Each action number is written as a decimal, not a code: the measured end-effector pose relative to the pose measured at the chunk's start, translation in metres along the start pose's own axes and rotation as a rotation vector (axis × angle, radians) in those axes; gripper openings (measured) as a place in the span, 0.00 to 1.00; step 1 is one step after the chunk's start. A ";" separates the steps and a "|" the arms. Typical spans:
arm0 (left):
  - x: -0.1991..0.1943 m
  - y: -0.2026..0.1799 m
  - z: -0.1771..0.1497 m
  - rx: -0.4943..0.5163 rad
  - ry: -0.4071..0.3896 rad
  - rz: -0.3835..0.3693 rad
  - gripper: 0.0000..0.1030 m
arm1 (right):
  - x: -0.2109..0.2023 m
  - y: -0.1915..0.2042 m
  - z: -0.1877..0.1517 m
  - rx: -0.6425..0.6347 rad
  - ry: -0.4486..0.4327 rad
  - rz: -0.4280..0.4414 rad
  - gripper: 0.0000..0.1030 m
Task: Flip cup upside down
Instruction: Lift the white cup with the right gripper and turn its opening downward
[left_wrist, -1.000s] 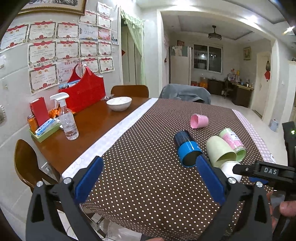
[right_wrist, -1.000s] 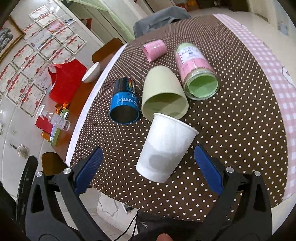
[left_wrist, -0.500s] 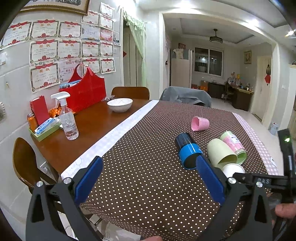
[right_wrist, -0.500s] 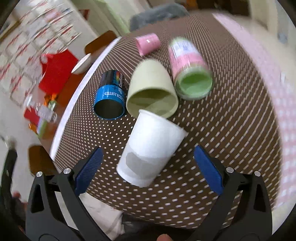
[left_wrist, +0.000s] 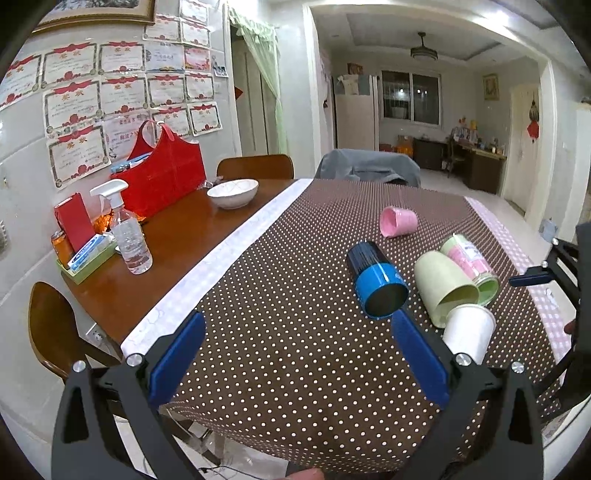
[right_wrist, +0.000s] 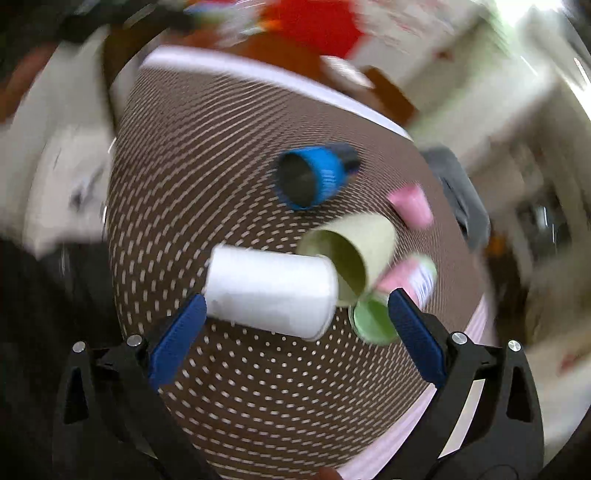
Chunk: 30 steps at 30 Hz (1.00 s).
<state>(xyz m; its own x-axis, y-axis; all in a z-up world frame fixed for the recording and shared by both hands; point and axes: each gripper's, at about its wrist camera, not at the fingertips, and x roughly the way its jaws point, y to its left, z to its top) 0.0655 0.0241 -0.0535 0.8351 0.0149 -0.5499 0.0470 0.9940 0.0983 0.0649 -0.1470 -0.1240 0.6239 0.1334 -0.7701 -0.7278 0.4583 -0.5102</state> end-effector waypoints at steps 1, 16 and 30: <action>0.002 -0.001 0.000 0.006 0.008 0.001 0.96 | 0.002 0.000 -0.001 -0.031 0.000 0.019 0.94; 0.042 -0.007 -0.010 0.051 0.144 0.066 0.96 | 0.055 0.015 0.016 -0.640 0.094 0.104 0.94; 0.050 -0.006 -0.019 0.041 0.170 0.041 0.96 | 0.091 0.021 0.050 -0.604 0.249 0.250 0.79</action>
<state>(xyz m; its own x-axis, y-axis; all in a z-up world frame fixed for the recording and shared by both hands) 0.0966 0.0214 -0.0979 0.7319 0.0773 -0.6770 0.0394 0.9871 0.1554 0.1206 -0.0810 -0.1854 0.3859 -0.0678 -0.9201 -0.9169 -0.1382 -0.3744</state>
